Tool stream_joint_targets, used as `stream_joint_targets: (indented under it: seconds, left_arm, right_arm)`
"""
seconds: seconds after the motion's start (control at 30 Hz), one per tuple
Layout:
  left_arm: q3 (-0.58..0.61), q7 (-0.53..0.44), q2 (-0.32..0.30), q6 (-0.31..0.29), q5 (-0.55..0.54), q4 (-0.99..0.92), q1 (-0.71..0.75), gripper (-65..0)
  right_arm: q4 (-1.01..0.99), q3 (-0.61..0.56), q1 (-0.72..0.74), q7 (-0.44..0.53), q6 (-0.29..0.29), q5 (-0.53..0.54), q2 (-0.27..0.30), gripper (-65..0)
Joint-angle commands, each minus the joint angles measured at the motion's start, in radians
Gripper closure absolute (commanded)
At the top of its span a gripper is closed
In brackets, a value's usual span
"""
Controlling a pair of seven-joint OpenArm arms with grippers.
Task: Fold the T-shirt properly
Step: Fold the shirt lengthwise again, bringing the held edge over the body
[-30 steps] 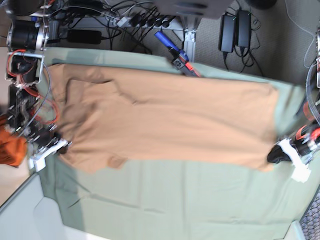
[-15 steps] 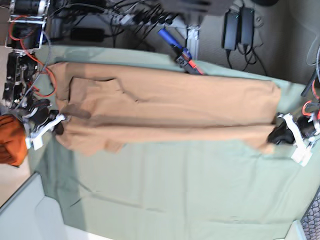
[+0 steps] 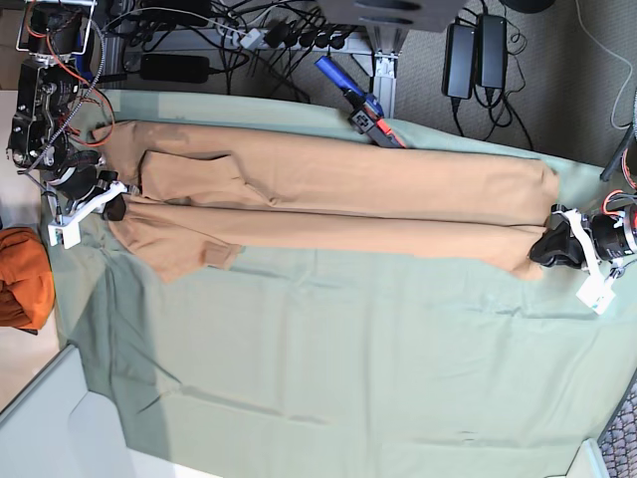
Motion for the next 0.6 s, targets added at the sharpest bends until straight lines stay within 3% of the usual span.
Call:
stream_joint_targets:
  seconds: [0.0, 0.13, 0.23, 0.27, 0.3, 0.57]
  left_arm:
    - [-0.008, -0.015, -0.022, -0.009, -0.014, 0.015, -0.014, 0.0]
    - [-0.008, -0.019, -0.022, -0.009, -0.015, 0.015, -0.014, 0.0]
    - [-0.008, -0.019, -0.022, -0.009, -0.015, 0.015, -0.014, 0.0]
    - [-0.008, -0.019, -0.022, -0.009, -0.014, 0.015, -0.014, 0.0]
    - [-0.008, -0.019, -0.022, -0.009, -0.014, 0.015, -0.014, 0.0]
    - [-0.008, -0.018, -0.022, -0.009, -0.014, 0.015, -0.014, 0.0]
  right_arm:
    - [0.015, 0.014, 0.002, 0.032, 0.092, 0.003, 0.027, 0.0]
    - [0.014, 0.014, -0.01, 0.059, 0.092, 0.002, 0.022, -0.4]
    - [0.015, 0.015, -0.007, 0.06, 0.092, -0.021, 0.017, -32.9]
    - [0.015, 0.015, -0.007, 0.059, 0.092, -0.037, 0.016, -41.0]
    - [0.015, 0.015, -0.007, 0.058, 0.092, -0.04, 0.016, -44.2]
    - [0.03, 0.193, -0.006, 0.033, 0.092, 0.031, -0.008, -43.9]
